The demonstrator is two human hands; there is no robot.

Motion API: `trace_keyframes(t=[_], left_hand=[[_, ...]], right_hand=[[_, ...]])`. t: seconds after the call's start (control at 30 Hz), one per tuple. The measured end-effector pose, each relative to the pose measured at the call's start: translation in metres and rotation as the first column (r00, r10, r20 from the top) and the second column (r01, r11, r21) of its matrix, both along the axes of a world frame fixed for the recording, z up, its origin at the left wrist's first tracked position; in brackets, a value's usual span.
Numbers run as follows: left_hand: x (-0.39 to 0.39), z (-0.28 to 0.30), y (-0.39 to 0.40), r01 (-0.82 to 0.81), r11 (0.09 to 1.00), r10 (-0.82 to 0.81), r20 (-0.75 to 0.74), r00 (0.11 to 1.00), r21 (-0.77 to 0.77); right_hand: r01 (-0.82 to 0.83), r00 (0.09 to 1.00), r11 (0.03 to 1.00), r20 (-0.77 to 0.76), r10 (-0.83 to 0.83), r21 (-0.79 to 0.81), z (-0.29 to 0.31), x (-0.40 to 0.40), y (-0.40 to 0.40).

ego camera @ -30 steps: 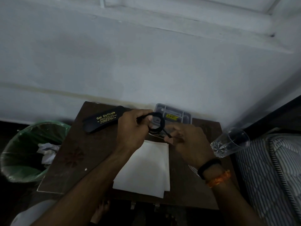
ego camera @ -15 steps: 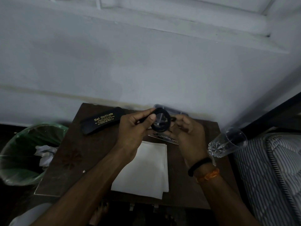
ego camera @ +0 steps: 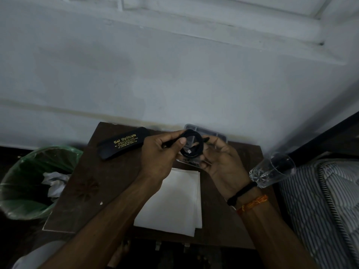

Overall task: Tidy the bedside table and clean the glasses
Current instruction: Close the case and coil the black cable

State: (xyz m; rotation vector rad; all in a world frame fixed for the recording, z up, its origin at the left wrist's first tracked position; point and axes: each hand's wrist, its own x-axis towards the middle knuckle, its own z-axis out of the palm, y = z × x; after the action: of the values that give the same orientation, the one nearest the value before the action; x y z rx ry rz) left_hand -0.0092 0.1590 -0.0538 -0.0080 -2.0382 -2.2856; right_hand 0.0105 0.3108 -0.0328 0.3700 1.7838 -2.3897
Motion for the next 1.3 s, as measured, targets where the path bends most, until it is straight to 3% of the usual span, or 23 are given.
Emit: trace_keyframes(t=[0.2,0.23,0.3,0.4,0.53,0.6,0.67,0.83,1.0,1.1,1.2,1.3], left_hand=[[0.000,-0.004,0.002,-0.056,0.998,0.055,-0.007,0.998,-0.040],[0.000,-0.005,0.002,-0.069,0.995,0.068,-0.016,0.998,-0.066],[0.002,-0.006,0.004,-0.074,0.990,0.068,-0.052,0.996,-0.119],[0.004,-0.005,0.006,-0.094,0.983,0.080,-0.094,0.992,-0.155],[0.005,-0.006,0.004,-0.120,0.923,0.029,-0.245,0.969,-0.366],[0.006,-0.007,0.004,-0.140,0.882,-0.012,-0.319,0.948,-0.451],[0.007,-0.008,0.004,-0.144,0.869,-0.035,-0.348,0.937,-0.474],[0.004,-0.010,0.003,-0.145,0.881,-0.020,-0.341,0.940,-0.450],[-0.006,-0.009,-0.006,-0.113,0.984,0.106,-0.056,0.993,-0.137],[-0.008,-0.006,-0.010,-0.099,0.995,0.100,0.021,0.995,-0.025],[-0.005,-0.002,-0.013,0.000,1.000,0.001,0.059,0.998,-0.029],[0.000,-0.006,-0.014,0.129,0.964,-0.114,0.078,0.990,-0.233]], right_hand=[[-0.081,0.995,0.983,0.040,0.089,-0.168,0.006,0.001,-0.001],[-0.078,0.996,0.989,0.027,0.082,-0.125,0.007,0.002,-0.003],[-0.045,0.997,0.991,-0.056,0.053,0.129,0.006,0.004,-0.011],[0.076,0.977,0.883,-0.211,0.027,0.464,-0.002,0.005,-0.020],[0.175,0.976,0.831,-0.204,-0.076,0.528,-0.011,0.007,-0.015],[0.217,0.972,0.755,-0.211,-0.106,0.619,-0.011,0.009,-0.011],[0.256,0.964,0.649,-0.235,-0.121,0.716,-0.009,0.011,-0.009],[0.277,0.958,0.522,-0.272,-0.088,0.807,-0.008,0.011,-0.009],[0.170,0.981,0.693,-0.189,-0.049,0.701,0.003,0.012,-0.009],[0.099,0.992,0.797,-0.117,-0.035,0.596,0.009,0.013,-0.011],[-0.014,0.999,0.931,0.041,-0.001,0.366,0.011,0.013,-0.010],[-0.149,0.983,0.943,0.144,0.111,0.298,0.009,0.015,-0.009]])
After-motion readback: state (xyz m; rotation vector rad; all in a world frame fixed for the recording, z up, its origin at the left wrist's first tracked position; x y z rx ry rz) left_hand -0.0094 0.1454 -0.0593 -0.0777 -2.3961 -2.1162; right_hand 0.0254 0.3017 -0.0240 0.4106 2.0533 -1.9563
